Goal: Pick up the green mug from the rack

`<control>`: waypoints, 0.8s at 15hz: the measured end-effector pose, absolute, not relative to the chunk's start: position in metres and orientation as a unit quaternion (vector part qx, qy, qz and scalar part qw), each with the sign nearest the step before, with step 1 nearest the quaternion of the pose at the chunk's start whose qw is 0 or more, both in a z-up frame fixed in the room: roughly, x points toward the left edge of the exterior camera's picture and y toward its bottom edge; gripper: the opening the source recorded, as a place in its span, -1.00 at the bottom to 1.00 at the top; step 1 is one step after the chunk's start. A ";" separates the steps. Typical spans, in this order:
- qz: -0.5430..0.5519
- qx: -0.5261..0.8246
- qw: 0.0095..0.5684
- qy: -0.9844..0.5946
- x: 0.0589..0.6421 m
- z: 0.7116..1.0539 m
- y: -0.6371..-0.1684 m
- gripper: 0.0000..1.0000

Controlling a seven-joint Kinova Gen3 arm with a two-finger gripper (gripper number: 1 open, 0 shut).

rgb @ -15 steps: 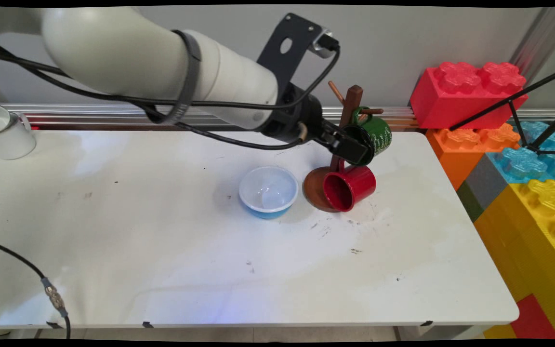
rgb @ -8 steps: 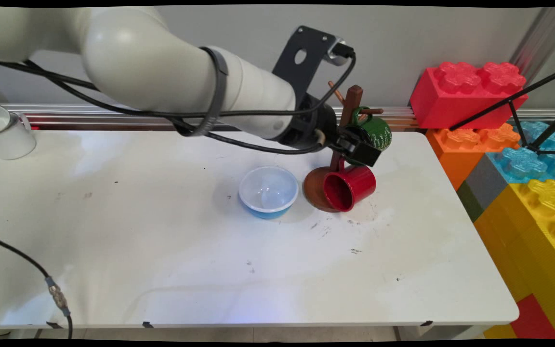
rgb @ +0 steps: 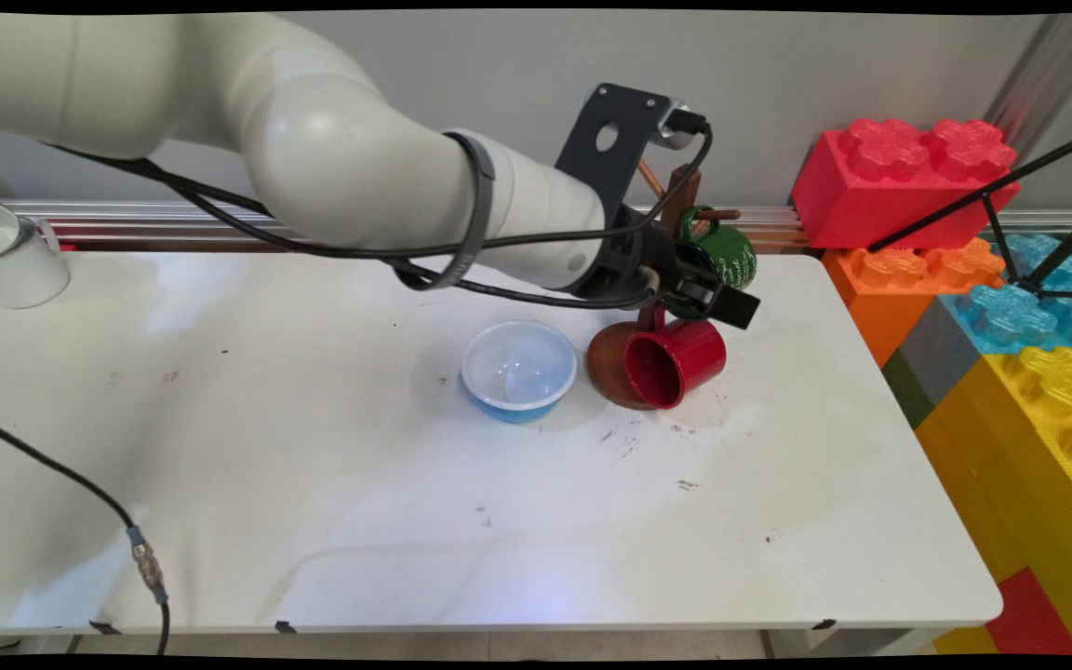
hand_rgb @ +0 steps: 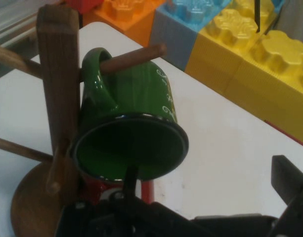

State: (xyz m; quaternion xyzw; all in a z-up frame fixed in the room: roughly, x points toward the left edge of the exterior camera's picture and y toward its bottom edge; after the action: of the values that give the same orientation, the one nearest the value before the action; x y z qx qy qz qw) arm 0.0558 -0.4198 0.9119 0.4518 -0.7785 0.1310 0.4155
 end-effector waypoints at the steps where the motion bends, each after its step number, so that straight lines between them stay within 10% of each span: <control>1: 0.129 0.455 0.419 -0.775 0.053 0.909 -0.423 1.00; 12: 0.117 0.485 0.445 -0.744 0.039 0.888 -0.445 1.00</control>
State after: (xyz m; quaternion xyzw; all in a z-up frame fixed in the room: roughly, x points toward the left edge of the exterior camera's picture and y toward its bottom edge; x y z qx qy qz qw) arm 0.0393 -0.4451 0.8876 0.4852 -0.7436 0.1168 0.4450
